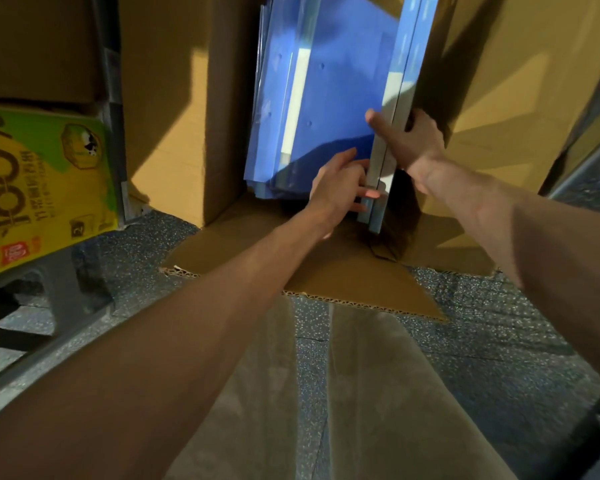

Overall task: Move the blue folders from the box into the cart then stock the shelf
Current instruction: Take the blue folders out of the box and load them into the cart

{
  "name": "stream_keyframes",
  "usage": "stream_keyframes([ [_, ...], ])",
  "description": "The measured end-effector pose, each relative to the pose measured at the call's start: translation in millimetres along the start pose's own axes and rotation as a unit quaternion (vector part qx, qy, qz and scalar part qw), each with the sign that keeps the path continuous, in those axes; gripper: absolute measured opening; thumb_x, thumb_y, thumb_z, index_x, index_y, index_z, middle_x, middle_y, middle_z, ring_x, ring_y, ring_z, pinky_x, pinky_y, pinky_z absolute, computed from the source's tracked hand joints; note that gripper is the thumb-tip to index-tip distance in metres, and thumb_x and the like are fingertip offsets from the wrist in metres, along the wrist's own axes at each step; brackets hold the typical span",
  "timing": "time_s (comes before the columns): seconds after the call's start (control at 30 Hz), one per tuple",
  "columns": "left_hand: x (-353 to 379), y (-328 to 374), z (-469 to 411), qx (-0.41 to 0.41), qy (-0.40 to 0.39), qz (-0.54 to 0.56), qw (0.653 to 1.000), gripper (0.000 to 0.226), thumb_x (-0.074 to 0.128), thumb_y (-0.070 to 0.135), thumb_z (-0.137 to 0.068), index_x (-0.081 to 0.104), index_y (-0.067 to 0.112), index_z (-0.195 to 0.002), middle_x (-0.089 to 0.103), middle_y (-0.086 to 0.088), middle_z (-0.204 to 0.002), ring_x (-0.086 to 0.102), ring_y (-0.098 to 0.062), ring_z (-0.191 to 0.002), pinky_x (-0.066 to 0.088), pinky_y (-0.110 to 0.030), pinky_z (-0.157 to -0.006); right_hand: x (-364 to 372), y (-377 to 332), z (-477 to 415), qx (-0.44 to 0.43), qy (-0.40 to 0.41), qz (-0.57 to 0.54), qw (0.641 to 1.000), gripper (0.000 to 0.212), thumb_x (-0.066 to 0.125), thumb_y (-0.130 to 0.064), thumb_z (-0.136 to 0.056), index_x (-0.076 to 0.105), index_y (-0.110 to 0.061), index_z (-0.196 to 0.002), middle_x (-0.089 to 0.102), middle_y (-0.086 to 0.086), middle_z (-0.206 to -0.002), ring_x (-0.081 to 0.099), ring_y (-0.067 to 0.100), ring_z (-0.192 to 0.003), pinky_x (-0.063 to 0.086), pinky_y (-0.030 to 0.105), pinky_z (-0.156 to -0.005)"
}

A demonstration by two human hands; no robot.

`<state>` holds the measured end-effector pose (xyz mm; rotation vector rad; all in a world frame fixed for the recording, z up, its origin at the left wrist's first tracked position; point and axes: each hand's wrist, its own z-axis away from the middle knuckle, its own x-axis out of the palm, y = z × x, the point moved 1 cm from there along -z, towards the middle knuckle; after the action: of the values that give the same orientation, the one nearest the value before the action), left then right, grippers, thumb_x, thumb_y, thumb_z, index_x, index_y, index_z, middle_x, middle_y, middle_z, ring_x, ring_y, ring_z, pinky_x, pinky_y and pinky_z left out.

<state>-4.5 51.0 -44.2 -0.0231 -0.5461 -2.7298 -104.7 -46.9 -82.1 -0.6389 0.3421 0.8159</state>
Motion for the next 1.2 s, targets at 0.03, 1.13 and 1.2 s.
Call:
stream_keyframes([
  [0.03, 1.9, 0.2, -2.2, 0.001, -0.004, -0.001, 1.0, 0.062, 0.044, 0.002, -0.092, 0.038, 0.016, -0.152, 0.067, 0.005, -0.12, 0.074, -0.022, -0.087, 0.057, -0.034, -0.068, 0.5, 1.8, -2.1, 0.001, 0.011, 0.024, 1.0, 0.084, 0.068, -0.067, -0.079, 0.051, -0.009, -0.137, 0.056, 0.013, -0.137, 0.053, 0.03, -0.125, 0.046, 0.033, -0.096],
  [1.13, -11.9, 327.4, 355.0, 0.482, 0.104, -0.572, 0.655, 0.101, 0.077, 0.029, -0.083, 0.013, 0.028, -0.161, -0.007, -0.013, -0.169, 0.004, -0.029, -0.156, 0.016, -0.044, -0.124, -295.0, -205.1, 295.2, -0.25, -0.044, 0.022, 0.967, 0.025, 0.071, -0.024, -0.09, 0.057, -0.028, -0.069, 0.057, -0.011, -0.056, 0.052, -0.002, -0.045, 0.038, 0.014, -0.047],
  [1.2, -1.5, 357.2, 395.4, 0.532, 0.114, -0.613, 0.573, 0.11, 0.084, 0.037, -0.076, 0.015, 0.025, -0.161, -0.014, -0.013, -0.168, -0.005, -0.028, -0.156, 0.01, -0.044, -0.125, -329.3, -232.0, 326.8, -0.291, -0.071, 0.068, 0.952, 0.015, 0.071, -0.023, -0.089, 0.061, -0.029, -0.08, 0.065, -0.01, -0.068, 0.058, -0.003, -0.053, 0.042, 0.014, -0.051],
])
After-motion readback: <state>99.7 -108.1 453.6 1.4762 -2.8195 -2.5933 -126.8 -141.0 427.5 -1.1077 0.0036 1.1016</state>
